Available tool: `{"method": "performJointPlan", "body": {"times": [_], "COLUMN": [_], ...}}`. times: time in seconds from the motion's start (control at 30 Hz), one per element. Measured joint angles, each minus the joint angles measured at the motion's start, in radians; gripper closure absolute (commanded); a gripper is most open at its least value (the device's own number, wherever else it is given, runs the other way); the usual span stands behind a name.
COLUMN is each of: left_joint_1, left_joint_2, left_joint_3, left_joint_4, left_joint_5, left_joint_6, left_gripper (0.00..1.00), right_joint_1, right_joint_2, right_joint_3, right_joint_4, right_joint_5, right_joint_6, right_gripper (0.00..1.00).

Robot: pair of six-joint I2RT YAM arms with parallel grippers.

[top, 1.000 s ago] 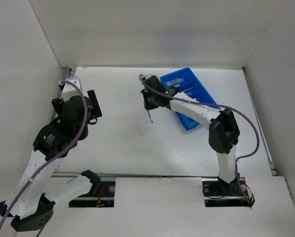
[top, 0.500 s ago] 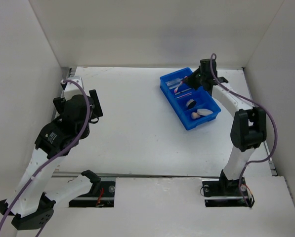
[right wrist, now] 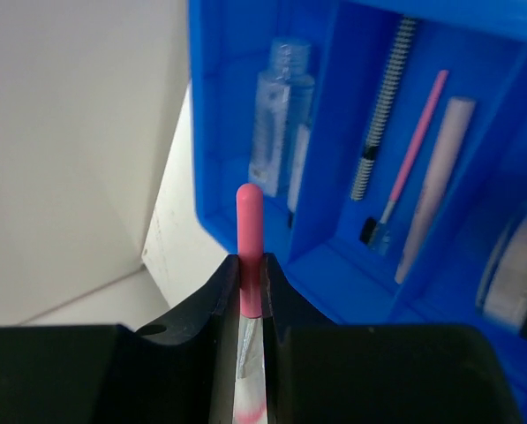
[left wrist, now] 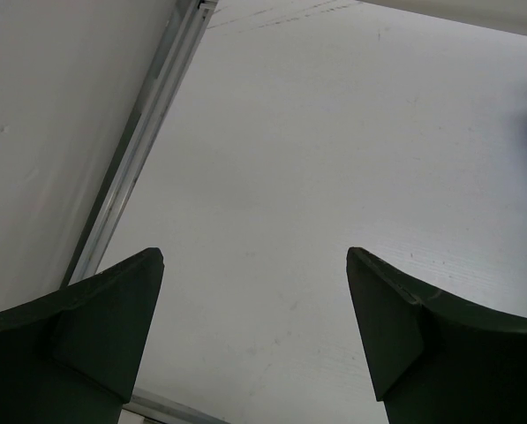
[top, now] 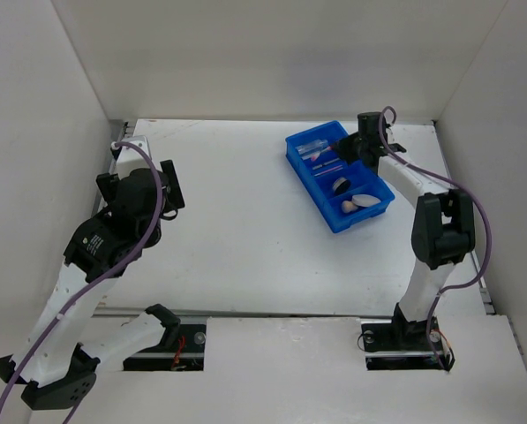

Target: Organize the makeup

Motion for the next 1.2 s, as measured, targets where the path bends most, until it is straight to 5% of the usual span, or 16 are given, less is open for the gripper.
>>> {"method": "performJointPlan", "body": {"times": [0.13,0.63,0.8,0.83,0.87,0.9,0.93,1.13,1.2], "left_joint_1": [0.0,0.0,0.0,0.0,0.0,0.0,0.0,0.0,0.0], "left_joint_2": [0.003,0.019,0.028,0.03,0.032,0.035,0.037,0.042,0.045], "left_joint_3": [0.0,0.001,0.002,0.002,0.003,0.005,0.007,0.015,0.015], "left_joint_4": [0.0,0.0,0.0,0.0,0.001,0.001,0.002,0.016,0.024], "left_joint_5": [0.0,0.0,0.0,0.0,0.0,0.0,0.0,0.003,0.006], "left_joint_6": [0.001,0.004,0.004,0.004,0.004,0.004,0.004,0.012,0.016], "left_gripper": [0.18,0.17,0.17,0.17,0.17,0.17,0.17,0.17,0.17], "right_joint_1": [-0.007,-0.027,-0.027,-0.027,-0.027,-0.027,-0.027,-0.039,-0.057], "right_joint_2": [0.0,0.055,0.061,0.058,0.054,0.047,0.038,-0.127,-0.229], "right_joint_3": [-0.019,0.002,0.008,0.01,0.016,0.025,0.04,0.119,0.109], "right_joint_4": [-0.009,-0.021,-0.03,-0.031,-0.038,-0.051,-0.074,-0.235,-0.267], "right_joint_5": [0.034,0.072,0.071,0.071,0.072,0.076,0.087,0.243,0.289], "right_joint_6": [0.02,0.013,-0.026,-0.046,-0.071,-0.099,-0.134,-0.381,-0.459], "right_gripper": [0.96,0.47,0.44,0.38,0.17,0.05,0.0,0.0,0.08]}}
